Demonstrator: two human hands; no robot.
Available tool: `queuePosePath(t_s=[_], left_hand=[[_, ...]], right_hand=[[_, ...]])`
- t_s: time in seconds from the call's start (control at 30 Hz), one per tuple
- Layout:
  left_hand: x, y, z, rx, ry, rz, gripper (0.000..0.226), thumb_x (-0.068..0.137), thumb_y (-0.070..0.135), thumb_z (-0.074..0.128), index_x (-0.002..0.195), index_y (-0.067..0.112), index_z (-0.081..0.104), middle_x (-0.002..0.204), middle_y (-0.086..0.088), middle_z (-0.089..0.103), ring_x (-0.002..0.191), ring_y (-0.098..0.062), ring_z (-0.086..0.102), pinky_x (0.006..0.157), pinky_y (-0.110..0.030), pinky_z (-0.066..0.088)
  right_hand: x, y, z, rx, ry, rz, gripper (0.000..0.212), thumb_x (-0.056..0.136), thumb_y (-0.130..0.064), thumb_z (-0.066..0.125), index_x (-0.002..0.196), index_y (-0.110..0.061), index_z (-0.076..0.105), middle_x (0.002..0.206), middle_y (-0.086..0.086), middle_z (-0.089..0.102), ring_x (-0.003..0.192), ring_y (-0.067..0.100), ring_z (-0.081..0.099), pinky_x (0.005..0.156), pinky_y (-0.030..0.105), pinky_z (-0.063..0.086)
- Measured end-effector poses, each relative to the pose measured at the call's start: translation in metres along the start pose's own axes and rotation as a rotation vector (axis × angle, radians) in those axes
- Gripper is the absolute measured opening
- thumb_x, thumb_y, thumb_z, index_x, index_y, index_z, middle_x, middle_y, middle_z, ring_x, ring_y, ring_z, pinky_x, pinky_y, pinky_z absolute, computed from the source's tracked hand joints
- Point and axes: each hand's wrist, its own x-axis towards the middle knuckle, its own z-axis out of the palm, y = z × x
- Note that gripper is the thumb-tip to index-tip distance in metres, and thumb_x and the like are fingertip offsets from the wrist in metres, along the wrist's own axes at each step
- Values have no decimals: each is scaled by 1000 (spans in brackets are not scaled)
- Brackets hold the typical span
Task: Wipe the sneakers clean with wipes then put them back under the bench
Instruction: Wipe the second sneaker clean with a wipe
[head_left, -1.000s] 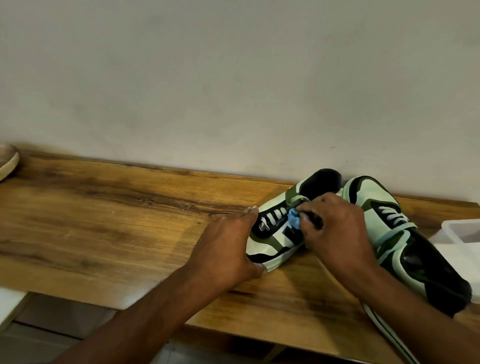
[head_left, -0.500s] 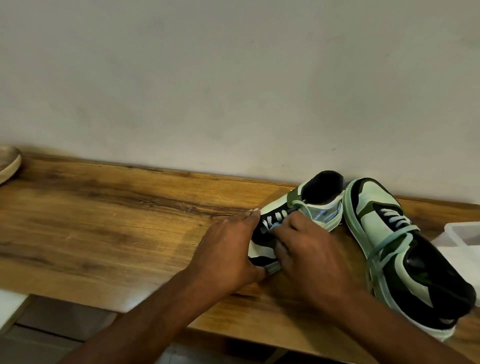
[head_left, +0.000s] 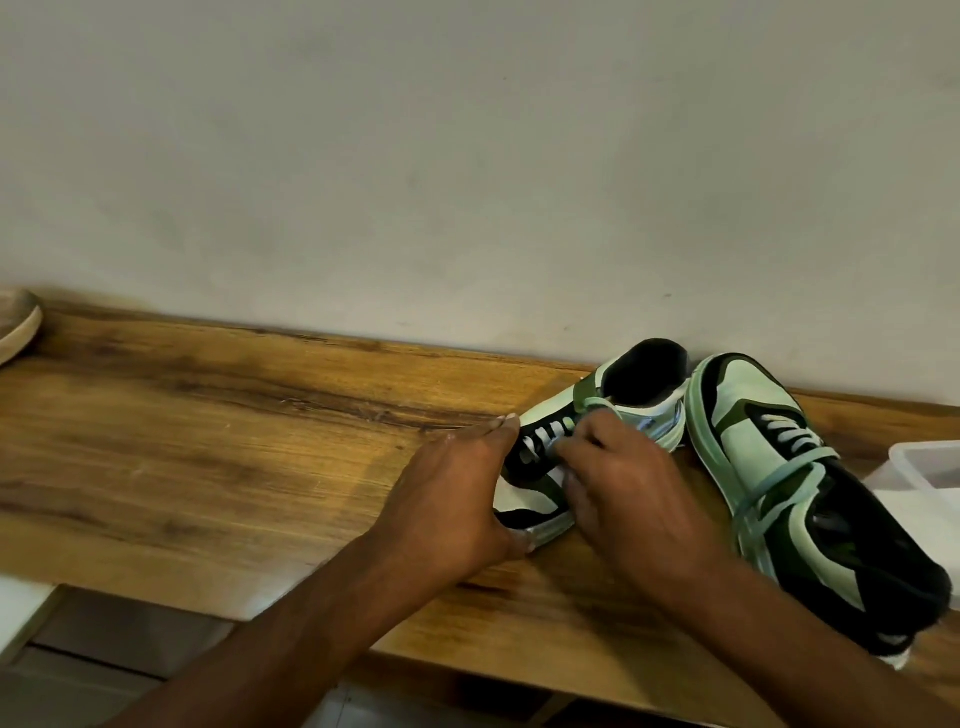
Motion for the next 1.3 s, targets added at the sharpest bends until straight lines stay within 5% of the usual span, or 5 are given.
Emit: queuePosePath(t_s=[0.13,0.37,0.57,0.77,1.3], left_hand=[[-2,1,0,6,-4,-12,117,67,54,91,163,28,30,163,13,41,145,-8,43,115,-25,32],[-1,-1,-2,-4,5,-5,113,66,52,91,161,27,35,159,13,47,141,-7,47,113,-23,36],[-2,-1,-1,-23,-9,-24,118,63,53,93,162,30,34,160,16,45,142,-6,45,115,-24,34],[1,0,-2,-26,4,-26,112,62,52,92,159,29,40,154,15,52,136,-4,51,110,-22,39],[1,3,-3,-11,-1,-33,113,62,53,93,159,30,40,157,17,49,139,-3,48,107,-17,29]], right_hand=[[9,31,-16,82,180,189,22,89,-9,73,108,-18,79,93,-1,65,77,11,60,70,29,53],[-21,0,6,193,42,53,27,85,-9,78,108,-22,78,96,-6,67,83,5,60,70,22,57],[-10,35,-11,156,242,236,24,84,-6,80,103,-20,79,91,-4,70,75,6,61,73,12,45],[-30,-2,12,145,50,36,31,83,-8,79,112,-19,76,99,-6,65,80,5,60,71,17,54],[-18,39,-10,179,218,275,24,83,-6,81,102,-21,79,94,-7,72,78,3,64,74,27,60]])
